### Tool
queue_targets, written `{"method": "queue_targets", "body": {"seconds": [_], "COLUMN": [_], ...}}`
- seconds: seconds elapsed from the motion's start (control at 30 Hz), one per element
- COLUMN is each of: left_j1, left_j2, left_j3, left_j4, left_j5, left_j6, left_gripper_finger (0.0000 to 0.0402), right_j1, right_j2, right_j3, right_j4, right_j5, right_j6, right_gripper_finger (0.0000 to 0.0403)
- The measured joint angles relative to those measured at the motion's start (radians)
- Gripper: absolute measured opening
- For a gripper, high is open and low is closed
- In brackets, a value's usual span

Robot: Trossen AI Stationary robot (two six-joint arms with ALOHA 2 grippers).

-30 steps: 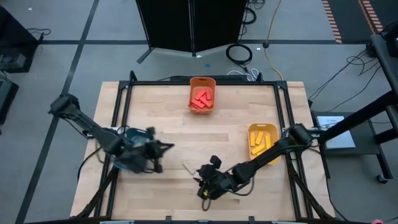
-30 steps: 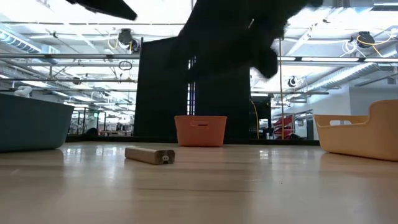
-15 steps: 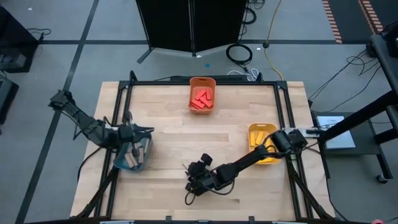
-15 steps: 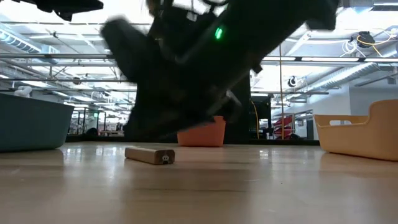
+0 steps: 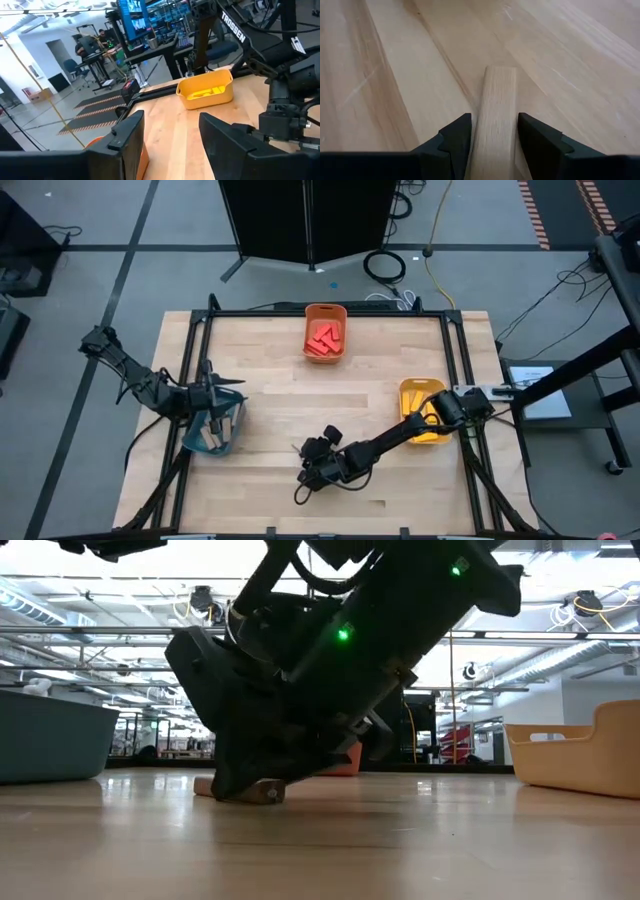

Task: Sort blocks
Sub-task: Put the brown block into the blue bin

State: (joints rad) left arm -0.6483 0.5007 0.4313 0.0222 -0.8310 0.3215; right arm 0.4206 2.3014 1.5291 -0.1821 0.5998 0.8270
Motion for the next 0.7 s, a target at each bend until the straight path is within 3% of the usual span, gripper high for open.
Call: {"method": "queue_targets", "body": {"seconds": [0.23, 0.43, 0.57, 0.7], "left_j1": [0.0, 0.0, 0.0, 0.0], "left_j2": [-0.001, -0.014, -0.024, -0.027], "left_j3": [0.0, 0.0, 0.0, 0.0], "left_j4": [-0.005, -0.005, -0.003, -0.003], "left_j5": [0.0, 0.0, 0.0, 0.0], "left_j6": [0.009, 0.025, 0.025, 0.025], "left_gripper_finger": [0.019, 0.019, 0.019, 0.019], "right_j1": [-0.007, -0.025, -0.043, -0.064], "right_j2": [0.006, 0.012, 0.017, 0.015], "right_j3": [0.003, 0.054, 0.13, 0.221], "right_j4": [-0.006, -0.026, -0.047, -0.042], "right_j5": [-0.009, -0.038, -0.041, -0.032], "right_j6": [-0.011, -0.106, -0.218, -0.415], "right_gripper_finger": [0.0152, 0.0114, 0.0092, 0.0095]}}
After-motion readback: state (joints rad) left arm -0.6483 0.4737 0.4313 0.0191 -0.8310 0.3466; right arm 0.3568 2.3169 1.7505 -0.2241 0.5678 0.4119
